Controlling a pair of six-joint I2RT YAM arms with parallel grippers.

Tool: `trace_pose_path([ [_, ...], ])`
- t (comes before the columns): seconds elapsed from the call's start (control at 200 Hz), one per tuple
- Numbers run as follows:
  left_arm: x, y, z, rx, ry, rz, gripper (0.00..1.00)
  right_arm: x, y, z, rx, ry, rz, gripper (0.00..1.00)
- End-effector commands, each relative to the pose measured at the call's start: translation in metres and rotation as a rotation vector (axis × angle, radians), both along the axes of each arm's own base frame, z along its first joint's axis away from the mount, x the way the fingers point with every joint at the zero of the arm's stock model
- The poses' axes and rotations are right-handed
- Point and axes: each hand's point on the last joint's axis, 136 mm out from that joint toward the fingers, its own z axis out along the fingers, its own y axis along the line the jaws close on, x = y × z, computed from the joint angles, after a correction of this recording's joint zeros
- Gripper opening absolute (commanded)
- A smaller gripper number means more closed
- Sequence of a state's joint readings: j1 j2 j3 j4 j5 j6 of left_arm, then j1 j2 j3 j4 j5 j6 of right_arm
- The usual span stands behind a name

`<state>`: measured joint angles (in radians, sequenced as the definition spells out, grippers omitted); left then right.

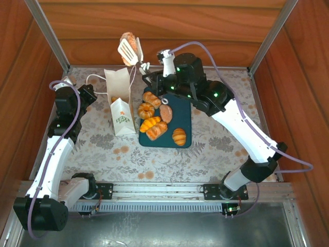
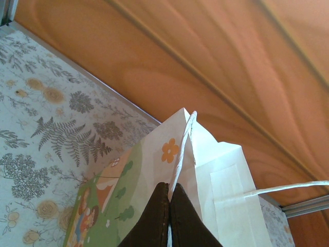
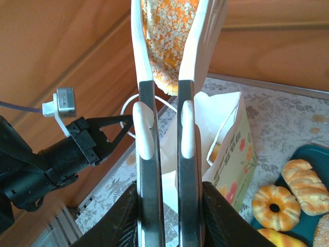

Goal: Place the fake bread into the paper bag

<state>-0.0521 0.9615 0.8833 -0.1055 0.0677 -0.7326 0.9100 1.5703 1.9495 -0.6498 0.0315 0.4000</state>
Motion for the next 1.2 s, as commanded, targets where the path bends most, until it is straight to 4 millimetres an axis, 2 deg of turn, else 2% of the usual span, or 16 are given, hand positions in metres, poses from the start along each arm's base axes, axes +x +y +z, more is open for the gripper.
trace_pose_path([
  [0.0, -0.003, 0.003, 0.006, 0.007, -0.012, 0.004, 0.0, -0.006, 0.015, 0.016, 0.026, -0.045, 0.062, 0.26],
  [0.09, -0.003, 0.003, 0.006, 0.006, -0.015, 0.003, 0.0, -0.007, 0.028, 0.009, 0.002, -0.034, 0.092, 0.26],
  [0.12, -0.003, 0.002, 0.006, 0.006, -0.014, 0.002, 0.0, -0.011, 0.028, 0.012, 0.001, -0.039, 0.103, 0.26],
  [0.135, -0.003, 0.003, 0.007, 0.006, -0.015, 0.002, 0.0, -0.006, 0.037, -0.001, -0.025, -0.021, 0.107, 0.26],
  [0.315, -0.003, 0.003, 0.006, 0.006, -0.014, 0.003, 0.0, 0.0, 0.055, -0.032, -0.11, 0.011, 0.12, 0.26],
  [0.645, -0.005, 0.004, 0.007, 0.009, -0.018, 0.007, 0.0, 0.015, 0.061, -0.088, -0.236, 0.074, 0.084, 0.28],
  [0.81, -0.005, 0.003, 0.006, 0.009, -0.018, 0.007, 0.0, 0.017, 0.062, -0.105, -0.267, 0.094, 0.078, 0.28],
  [0.965, -0.005, 0.004, 0.008, 0.012, -0.021, 0.007, 0.0, 0.019, 0.062, -0.111, -0.274, 0.1, 0.071, 0.3],
  [1.024, -0.005, 0.004, 0.008, 0.01, -0.021, 0.009, 0.0, 0.018, 0.062, -0.114, -0.282, 0.107, 0.072, 0.33],
  [1.134, -0.006, 0.004, 0.008, 0.01, -0.022, 0.01, 0.0, 0.019, 0.062, -0.118, -0.292, 0.114, 0.068, 0.46],
  [1.199, -0.006, 0.004, 0.008, 0.008, -0.022, 0.01, 0.0, 0.019, 0.062, -0.119, -0.293, 0.117, 0.068, 0.5],
])
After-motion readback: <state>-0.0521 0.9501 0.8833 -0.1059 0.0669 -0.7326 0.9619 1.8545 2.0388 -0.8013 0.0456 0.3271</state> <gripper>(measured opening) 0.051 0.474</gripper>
